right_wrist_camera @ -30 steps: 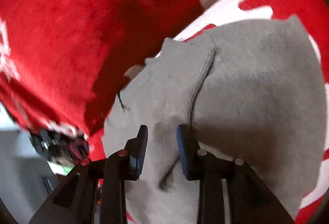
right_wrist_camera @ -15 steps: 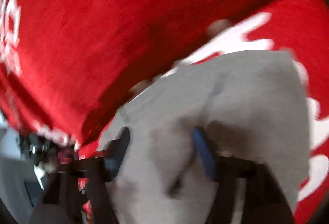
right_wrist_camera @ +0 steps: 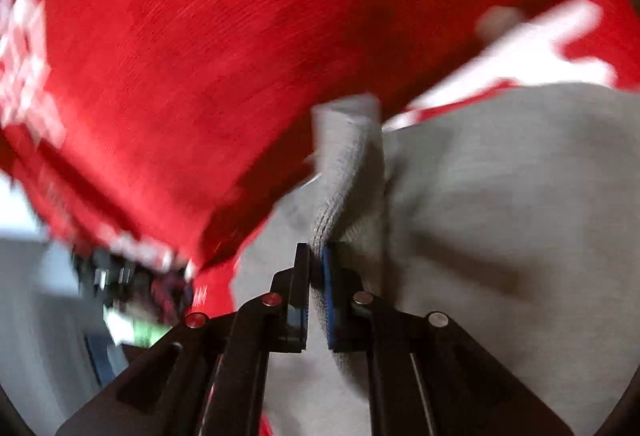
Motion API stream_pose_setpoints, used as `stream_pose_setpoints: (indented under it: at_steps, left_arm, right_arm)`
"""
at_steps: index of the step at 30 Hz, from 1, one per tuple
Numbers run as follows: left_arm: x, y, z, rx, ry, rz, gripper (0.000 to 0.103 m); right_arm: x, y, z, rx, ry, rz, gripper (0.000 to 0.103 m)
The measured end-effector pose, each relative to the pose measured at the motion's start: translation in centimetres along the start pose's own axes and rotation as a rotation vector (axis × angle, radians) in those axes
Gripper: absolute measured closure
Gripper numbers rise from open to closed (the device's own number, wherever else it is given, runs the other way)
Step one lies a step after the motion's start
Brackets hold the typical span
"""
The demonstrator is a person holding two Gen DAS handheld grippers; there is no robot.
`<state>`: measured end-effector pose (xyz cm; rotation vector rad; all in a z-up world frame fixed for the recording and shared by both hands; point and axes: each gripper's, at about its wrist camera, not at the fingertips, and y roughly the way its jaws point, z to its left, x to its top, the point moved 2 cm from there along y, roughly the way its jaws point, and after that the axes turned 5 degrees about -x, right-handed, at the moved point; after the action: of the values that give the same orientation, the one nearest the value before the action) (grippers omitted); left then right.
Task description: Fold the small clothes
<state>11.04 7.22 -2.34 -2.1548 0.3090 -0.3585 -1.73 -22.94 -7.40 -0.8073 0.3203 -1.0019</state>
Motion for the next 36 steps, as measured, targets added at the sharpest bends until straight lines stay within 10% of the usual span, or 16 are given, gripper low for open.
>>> stream_pose_setpoints:
  at_steps: [10, 13, 25, 27, 30, 36]
  left_arm:
    - [-0.6, 2.4, -0.2, -0.054, -0.009, 0.091, 0.001]
    - [-0.8, 3.3, -1.2, -0.062, 0.021, 0.116, 0.001]
    - [0.0, 7.7, -4.0, -0.087, -0.027, 0.159, 0.002]
    - [0.5, 7.5, -4.2, -0.102, -0.046, 0.129, 0.022]
    - [0.9, 7.8, -4.2, -0.111, -0.058, 0.144, 0.091]
    - [0.3, 4.6, -4.8, -0.090, 0.009, 0.061, 0.095]
  right_arm:
    - [-8.7, 7.5, 4.4, -0.174, -0.319, 0.308, 0.091]
    - [-9.8, 6.6, 4.3, -0.160, -0.301, 0.310, 0.056]
    - [-10.4, -2.1, -4.2, -0.048, 0.060, 0.205, 0.054]
    - [-10.9, -2.0, -4.5, -0.031, 0.092, 0.199, 0.054]
    - [-11.2, -2.6, -5.1, -0.011, 0.114, 0.194, 0.054]
    - [-11.2, -4.1, -7.4, -0.048, 0.179, 0.136, 0.054]
